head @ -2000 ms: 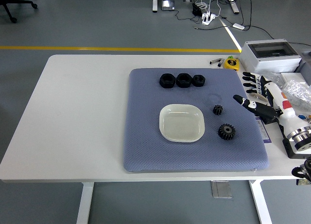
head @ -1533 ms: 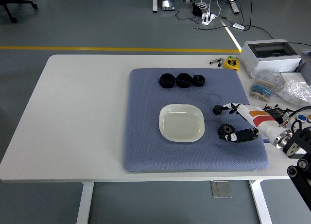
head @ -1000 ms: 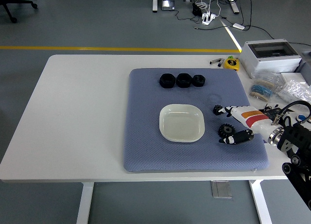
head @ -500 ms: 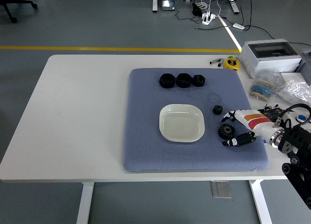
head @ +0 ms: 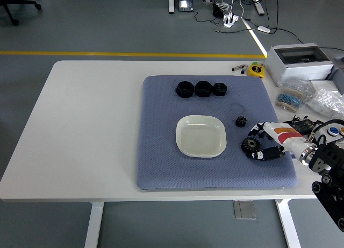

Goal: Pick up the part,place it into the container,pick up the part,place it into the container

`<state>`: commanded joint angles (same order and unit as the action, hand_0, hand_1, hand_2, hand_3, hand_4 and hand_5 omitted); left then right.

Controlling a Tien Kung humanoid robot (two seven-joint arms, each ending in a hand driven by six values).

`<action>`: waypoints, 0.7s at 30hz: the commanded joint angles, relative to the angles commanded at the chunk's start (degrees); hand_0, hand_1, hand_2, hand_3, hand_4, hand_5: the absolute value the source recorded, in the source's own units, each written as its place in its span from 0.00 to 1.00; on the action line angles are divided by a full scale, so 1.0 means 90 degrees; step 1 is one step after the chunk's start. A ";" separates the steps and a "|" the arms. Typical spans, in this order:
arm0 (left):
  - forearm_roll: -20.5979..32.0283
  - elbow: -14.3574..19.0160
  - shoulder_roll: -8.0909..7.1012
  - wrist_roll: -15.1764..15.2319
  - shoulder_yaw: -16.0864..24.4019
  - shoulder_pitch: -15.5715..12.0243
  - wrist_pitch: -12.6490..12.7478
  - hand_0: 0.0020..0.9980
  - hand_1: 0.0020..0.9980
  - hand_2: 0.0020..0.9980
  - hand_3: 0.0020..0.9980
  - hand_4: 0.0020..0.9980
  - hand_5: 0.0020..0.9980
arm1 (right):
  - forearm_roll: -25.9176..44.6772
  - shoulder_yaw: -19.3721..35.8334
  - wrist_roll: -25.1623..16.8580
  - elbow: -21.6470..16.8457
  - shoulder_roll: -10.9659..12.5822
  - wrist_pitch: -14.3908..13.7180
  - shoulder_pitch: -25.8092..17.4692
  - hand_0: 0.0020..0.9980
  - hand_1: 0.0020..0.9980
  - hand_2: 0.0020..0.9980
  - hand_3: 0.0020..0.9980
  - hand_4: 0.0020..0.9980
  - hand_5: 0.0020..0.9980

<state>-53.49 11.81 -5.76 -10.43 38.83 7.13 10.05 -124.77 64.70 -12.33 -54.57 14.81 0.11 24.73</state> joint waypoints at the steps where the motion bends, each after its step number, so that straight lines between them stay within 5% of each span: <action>1: 0.0001 0.0000 0.0000 0.0000 -0.0002 -0.0001 0.0000 0.71 0.72 0.75 0.67 0.70 0.68 | 0.0008 -0.0010 0.0001 0.0004 -0.0002 0.0006 0.0000 0.36 0.46 0.54 0.55 0.83 0.41; 21: 0.0048 0.0004 -0.0011 0.0011 -0.0041 0.0002 -0.0012 0.71 0.72 0.75 0.67 0.70 0.68 | 0.0197 -0.0115 -0.0092 -0.0318 0.0044 -0.0121 0.0003 0.17 0.32 0.44 0.52 0.79 0.43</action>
<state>-53.07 11.85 -5.86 -10.33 38.46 7.15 9.94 -123.00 63.66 -13.16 -57.44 15.21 -0.98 24.76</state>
